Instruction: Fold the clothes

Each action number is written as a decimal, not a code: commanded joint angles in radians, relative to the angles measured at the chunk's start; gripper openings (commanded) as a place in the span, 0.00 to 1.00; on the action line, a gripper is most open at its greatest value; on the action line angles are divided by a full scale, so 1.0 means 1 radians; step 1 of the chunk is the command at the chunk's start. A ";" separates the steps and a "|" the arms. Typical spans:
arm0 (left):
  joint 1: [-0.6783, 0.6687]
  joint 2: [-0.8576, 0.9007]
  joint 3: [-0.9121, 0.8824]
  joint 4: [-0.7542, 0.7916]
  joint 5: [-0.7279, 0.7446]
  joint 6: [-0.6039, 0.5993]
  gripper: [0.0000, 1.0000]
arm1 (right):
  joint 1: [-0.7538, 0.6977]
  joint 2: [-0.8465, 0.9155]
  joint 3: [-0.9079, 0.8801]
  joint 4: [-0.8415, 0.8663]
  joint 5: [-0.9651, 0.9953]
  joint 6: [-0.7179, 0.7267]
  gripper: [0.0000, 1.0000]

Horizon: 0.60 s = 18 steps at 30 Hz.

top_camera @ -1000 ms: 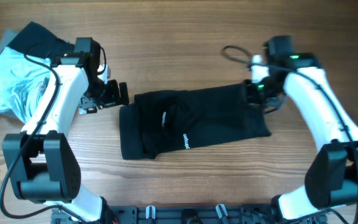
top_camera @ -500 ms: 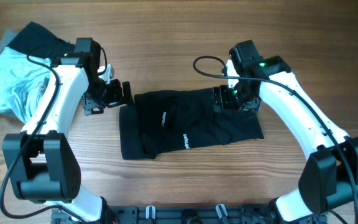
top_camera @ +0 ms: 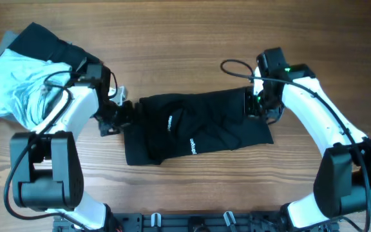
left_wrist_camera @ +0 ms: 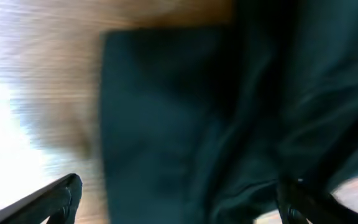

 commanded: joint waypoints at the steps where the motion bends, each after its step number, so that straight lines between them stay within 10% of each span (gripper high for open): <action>1: -0.009 -0.012 -0.073 0.101 0.211 0.065 1.00 | 0.003 0.004 -0.027 0.015 0.016 0.031 0.04; 14: -0.129 0.061 -0.209 0.408 0.471 0.091 0.98 | 0.003 0.004 -0.027 0.042 0.013 0.031 0.04; 18: -0.143 0.061 -0.209 0.422 0.455 0.113 0.73 | 0.003 0.004 -0.027 0.042 0.013 0.031 0.04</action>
